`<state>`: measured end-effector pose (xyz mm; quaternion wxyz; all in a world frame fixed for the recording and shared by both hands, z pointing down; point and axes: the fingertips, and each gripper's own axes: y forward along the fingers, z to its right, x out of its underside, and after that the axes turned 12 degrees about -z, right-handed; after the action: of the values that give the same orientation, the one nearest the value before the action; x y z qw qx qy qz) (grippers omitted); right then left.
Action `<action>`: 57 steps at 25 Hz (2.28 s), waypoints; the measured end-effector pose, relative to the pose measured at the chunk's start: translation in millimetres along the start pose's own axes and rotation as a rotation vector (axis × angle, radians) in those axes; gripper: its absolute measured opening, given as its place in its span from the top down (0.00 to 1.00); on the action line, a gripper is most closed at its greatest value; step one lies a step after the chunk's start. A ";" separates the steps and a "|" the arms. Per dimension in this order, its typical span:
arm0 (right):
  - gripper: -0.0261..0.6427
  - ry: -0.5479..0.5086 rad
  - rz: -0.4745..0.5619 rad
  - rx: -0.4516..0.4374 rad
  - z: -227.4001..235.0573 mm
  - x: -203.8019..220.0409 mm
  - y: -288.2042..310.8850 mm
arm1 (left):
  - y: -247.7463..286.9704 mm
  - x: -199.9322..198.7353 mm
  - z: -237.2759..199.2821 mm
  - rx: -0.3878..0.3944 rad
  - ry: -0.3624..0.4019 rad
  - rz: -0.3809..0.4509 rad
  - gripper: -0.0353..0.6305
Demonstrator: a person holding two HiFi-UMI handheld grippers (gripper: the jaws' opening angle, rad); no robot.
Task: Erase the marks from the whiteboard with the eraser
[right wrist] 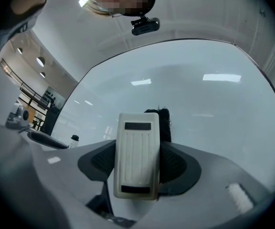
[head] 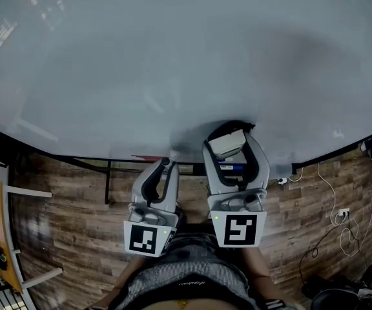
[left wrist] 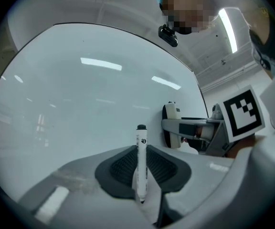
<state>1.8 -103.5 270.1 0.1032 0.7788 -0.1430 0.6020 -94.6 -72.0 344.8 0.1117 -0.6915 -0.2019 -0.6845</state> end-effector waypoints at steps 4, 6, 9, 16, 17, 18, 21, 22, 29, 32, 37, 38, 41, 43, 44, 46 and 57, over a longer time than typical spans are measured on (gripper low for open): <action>0.57 -0.002 0.015 -0.070 -17.0 -2.9 4.2 | 0.6 2.3 2.7 -0.014 0.000 -0.005 0.84; 0.57 0.003 0.014 -0.116 -27.3 -2.6 6.7 | 0.2 2.9 1.7 -0.028 -0.003 -0.006 0.84; 0.57 -0.009 0.003 -0.137 -29.5 -1.6 5.8 | -1.3 3.3 -0.7 -0.041 -0.003 -0.007 0.84; 0.57 0.030 0.027 -0.037 -1.5 -7.3 -1.6 | -0.3 4.2 -6.8 -0.017 -0.013 -0.013 0.84; 0.57 0.041 0.033 -0.028 0.0 -7.5 -2.4 | -0.1 3.6 -5.9 -0.010 -0.011 -0.010 0.84; 0.57 0.048 0.038 -0.020 0.3 -7.9 -2.6 | -0.1 2.7 -4.4 -0.002 -0.009 -0.007 0.84; 0.57 0.042 0.050 0.000 -1.3 -8.0 -2.5 | -0.4 3.4 0.0 0.005 -0.026 -0.019 0.84; 0.57 0.035 0.055 0.002 -2.0 -6.8 -2.4 | -0.5 4.2 0.4 0.005 -0.021 -0.022 0.84; 0.57 0.013 0.007 -0.004 -7.0 23.9 0.5 | 0.3 1.9 -4.6 -0.007 -0.005 -0.010 0.84; 0.57 0.022 -0.053 -0.021 -10.6 48.3 2.3 | 1.6 2.2 -2.8 -0.007 -0.002 -0.015 0.84; 0.57 0.048 -0.073 -0.023 -6.2 48.2 1.5 | -0.2 4.3 -1.6 -0.008 -0.006 -0.016 0.84; 0.57 0.057 -0.045 -0.010 -1.3 39.8 0.2 | -1.3 4.9 -2.7 -0.010 -0.006 -0.013 0.84; 0.57 0.056 0.019 0.023 11.7 13.0 -2.6 | -4.6 8.3 -5.9 -0.016 -0.015 -0.009 0.84; 0.57 0.054 0.024 0.036 13.6 4.3 -4.0 | -7.6 7.8 -7.5 -0.022 -0.015 -0.005 0.84; 0.57 0.052 0.020 0.044 14.0 3.0 -4.7 | -8.9 6.8 -8.1 -0.026 -0.015 -0.001 0.84; 0.57 0.048 0.014 0.055 14.7 1.1 -5.1 | -10.5 6.0 -8.4 -0.033 -0.015 -0.001 0.84; 0.57 0.010 0.061 -0.187 -74.3 -16.5 23.9 | -17.7 7.2 -30.1 -0.070 0.007 -0.014 0.84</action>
<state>-77.7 -99.6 272.7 0.1577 0.7580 -0.2219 0.5928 -129.6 -68.2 351.0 0.0835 -0.6913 -0.1823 -0.6942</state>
